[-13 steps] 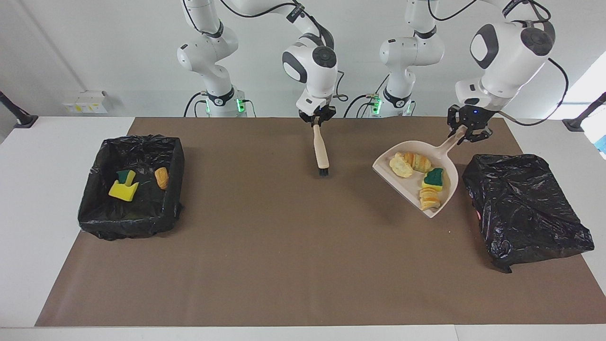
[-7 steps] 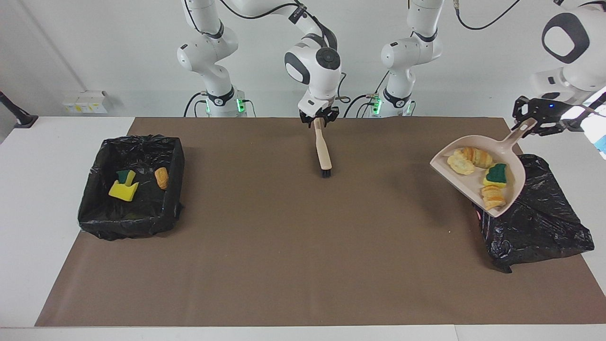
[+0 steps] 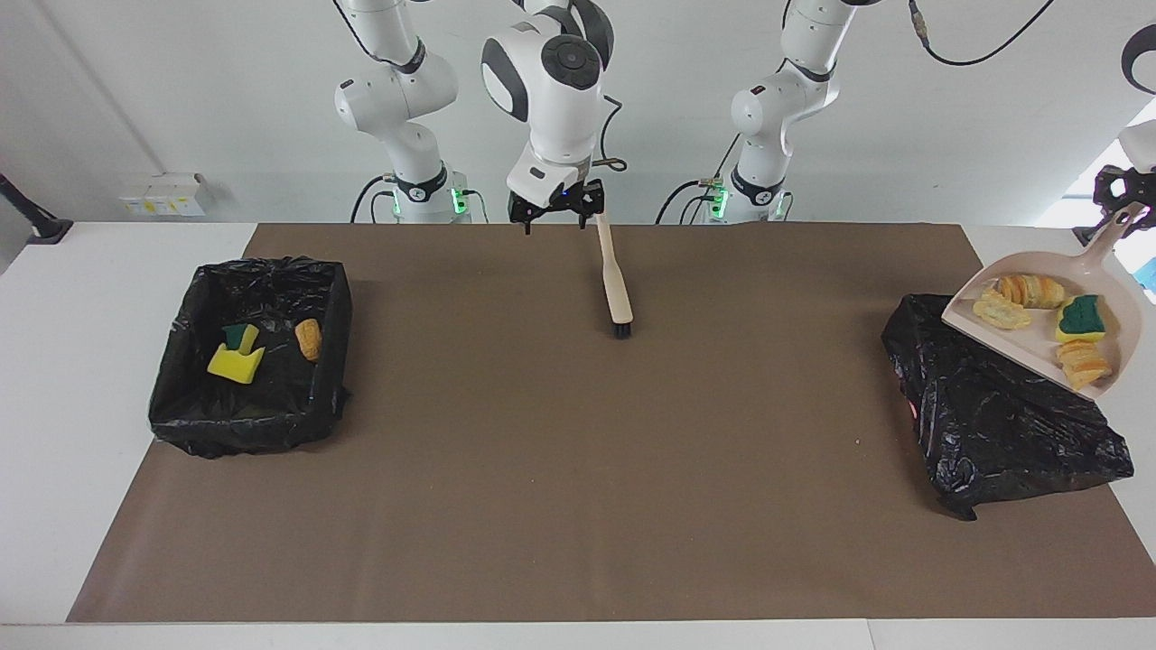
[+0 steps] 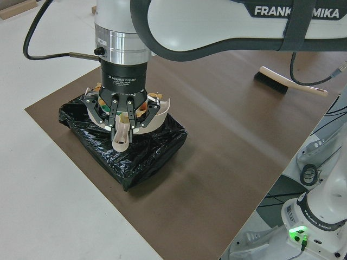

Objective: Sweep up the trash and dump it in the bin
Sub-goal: 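Tip the dustpan into the bin with the left gripper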

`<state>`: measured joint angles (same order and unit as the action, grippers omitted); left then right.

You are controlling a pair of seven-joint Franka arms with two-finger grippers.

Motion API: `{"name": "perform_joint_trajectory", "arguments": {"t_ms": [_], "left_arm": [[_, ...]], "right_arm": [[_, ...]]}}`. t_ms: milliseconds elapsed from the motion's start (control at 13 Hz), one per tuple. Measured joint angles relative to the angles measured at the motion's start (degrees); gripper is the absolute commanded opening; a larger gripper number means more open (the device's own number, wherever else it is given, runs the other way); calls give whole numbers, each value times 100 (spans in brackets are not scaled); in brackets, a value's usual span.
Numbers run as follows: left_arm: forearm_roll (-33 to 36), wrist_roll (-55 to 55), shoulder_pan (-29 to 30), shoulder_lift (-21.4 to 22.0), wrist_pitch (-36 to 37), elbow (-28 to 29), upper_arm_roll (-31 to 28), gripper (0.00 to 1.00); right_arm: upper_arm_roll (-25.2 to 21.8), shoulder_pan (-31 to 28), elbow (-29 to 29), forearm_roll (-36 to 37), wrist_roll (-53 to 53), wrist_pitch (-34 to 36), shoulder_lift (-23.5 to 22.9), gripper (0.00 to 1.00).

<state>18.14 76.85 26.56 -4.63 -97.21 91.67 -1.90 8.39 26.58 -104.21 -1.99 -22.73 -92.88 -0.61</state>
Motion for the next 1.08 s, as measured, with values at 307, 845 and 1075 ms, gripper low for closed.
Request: {"name": "perform_joint_trajectory", "arguments": {"t_ms": [307,845,1075], "left_arm": [[702,0,-2,-196,-549,1,57,0],[2458,-1,-508,-472,-653,-280,185,0],[2689,-1,-718,-500,-624,-281,188,0]], "right_arm": [[-47,-1139,672,241,1488,454,0,100],[-328,-2604,1052,737,2873,206,-23,100],[-411,-3061,1166,678,2807,136,-23,100]]}}
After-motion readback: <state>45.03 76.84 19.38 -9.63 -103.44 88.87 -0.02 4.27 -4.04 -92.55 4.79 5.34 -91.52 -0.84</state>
